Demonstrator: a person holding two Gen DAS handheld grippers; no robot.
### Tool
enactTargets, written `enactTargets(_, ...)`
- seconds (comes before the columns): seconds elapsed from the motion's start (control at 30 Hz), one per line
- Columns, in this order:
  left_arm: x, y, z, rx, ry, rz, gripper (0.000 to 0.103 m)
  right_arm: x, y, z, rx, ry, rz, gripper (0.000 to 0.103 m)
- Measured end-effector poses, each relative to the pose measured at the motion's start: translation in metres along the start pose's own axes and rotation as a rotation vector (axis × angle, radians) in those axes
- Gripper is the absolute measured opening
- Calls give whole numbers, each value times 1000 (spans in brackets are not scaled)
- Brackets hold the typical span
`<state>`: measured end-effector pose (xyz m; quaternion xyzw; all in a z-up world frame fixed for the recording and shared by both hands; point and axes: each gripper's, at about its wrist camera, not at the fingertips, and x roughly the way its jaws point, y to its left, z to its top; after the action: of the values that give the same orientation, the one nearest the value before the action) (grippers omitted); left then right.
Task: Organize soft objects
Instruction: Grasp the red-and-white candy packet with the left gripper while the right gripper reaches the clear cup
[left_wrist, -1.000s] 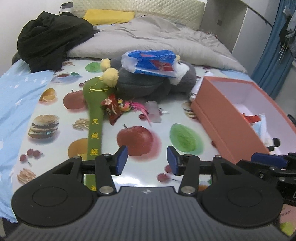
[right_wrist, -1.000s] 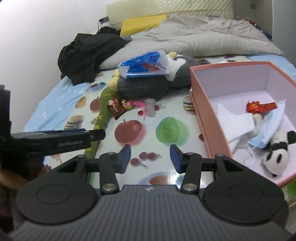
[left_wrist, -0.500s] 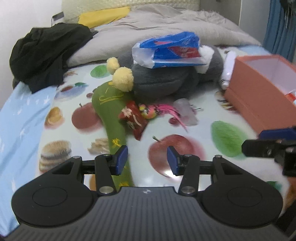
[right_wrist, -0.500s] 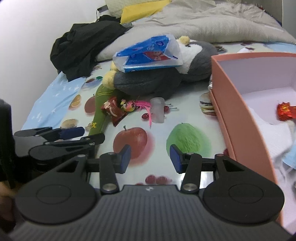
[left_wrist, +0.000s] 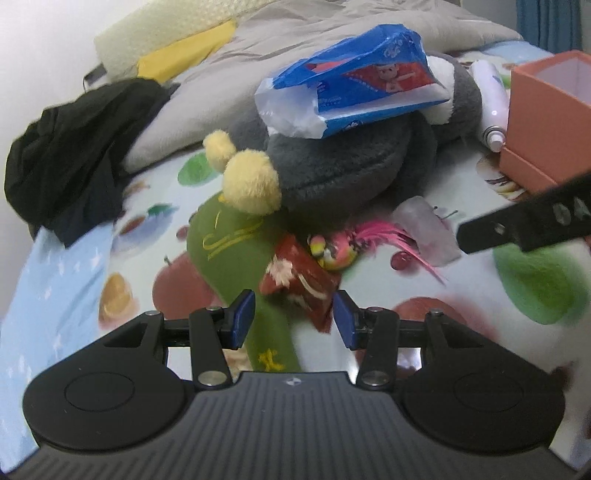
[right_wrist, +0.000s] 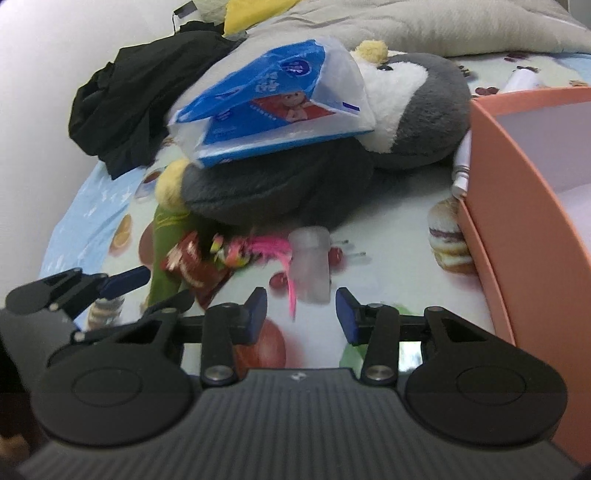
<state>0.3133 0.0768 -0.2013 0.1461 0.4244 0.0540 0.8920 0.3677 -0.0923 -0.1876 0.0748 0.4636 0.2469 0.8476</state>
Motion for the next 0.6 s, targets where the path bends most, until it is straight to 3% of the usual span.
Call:
enactTargets(0.23,16,-5,9,68,-16,23,53,35,1,20,23,16,-43,44)
enactTargets(0.5,24,-6,6,95,-10,-1,53,61,-2,20,68,82,-55,28)
enactTargets(0.6,24,-7,5,98,-15,7,44,59,-1,20,56,83,-55,23)
